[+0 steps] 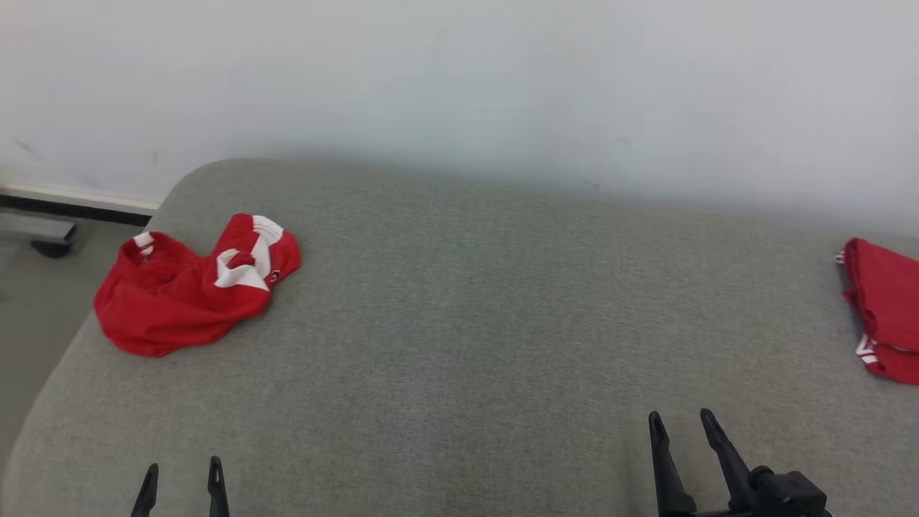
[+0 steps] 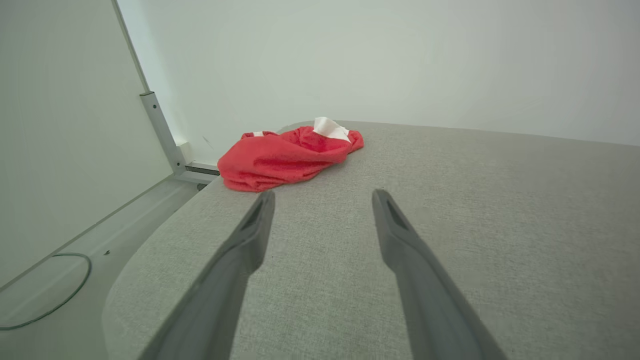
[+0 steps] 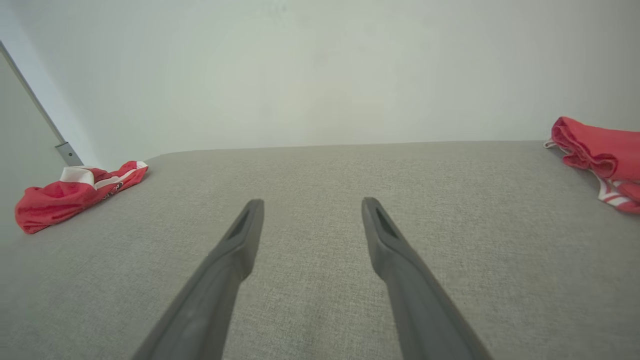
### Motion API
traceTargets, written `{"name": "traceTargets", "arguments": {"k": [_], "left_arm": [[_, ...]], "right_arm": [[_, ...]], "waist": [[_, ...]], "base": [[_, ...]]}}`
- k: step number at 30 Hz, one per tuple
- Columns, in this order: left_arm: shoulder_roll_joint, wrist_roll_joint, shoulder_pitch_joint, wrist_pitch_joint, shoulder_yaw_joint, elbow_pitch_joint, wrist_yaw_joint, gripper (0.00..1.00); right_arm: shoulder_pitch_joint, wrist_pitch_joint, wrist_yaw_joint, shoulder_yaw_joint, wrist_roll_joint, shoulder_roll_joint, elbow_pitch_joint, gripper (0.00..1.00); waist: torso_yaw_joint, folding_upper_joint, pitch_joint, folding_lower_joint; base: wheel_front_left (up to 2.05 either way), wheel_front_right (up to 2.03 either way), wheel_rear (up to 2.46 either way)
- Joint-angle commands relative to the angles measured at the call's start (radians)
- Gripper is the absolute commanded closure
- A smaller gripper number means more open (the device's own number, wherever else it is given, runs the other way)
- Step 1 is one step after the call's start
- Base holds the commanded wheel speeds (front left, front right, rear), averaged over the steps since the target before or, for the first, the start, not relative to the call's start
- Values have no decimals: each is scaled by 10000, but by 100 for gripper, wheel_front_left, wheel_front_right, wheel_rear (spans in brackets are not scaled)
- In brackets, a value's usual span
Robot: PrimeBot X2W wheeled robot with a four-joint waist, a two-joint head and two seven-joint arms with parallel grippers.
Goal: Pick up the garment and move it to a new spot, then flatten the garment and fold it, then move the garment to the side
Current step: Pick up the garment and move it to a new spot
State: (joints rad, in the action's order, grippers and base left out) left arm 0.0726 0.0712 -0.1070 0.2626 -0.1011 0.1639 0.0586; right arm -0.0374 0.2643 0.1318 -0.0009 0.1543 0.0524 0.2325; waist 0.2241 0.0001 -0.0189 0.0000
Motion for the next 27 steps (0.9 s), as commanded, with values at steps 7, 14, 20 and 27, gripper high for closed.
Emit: {"name": "traceTargets", "arguments": {"k": [7, 14, 20, 27], "left_arm": [[117, 143, 65, 30, -160, 115, -89, 0], [90, 243, -56, 30, -230, 106, -187, 0], [151, 323, -38, 30, -347, 97, -216, 0], [173, 386, -86, 30, -474, 66, -258, 0]], "right_arm": [[81, -4, -27, 206, 169, -41, 105, 0], [80, -4, -27, 269, 200, -39, 105, 0], [77, -4, -27, 310, 206, -40, 96, 0], [113, -4, -27, 372, 158, -40, 105, 0]], "waist": [[2000, -1, 80, 0], [2582, -1, 107, 0], [2741, -1, 94, 0], [2705, -1, 85, 0]], "base": [[0, 0, 0], [0, 0, 0], [0, 0, 0], [0, 0, 0]]}}
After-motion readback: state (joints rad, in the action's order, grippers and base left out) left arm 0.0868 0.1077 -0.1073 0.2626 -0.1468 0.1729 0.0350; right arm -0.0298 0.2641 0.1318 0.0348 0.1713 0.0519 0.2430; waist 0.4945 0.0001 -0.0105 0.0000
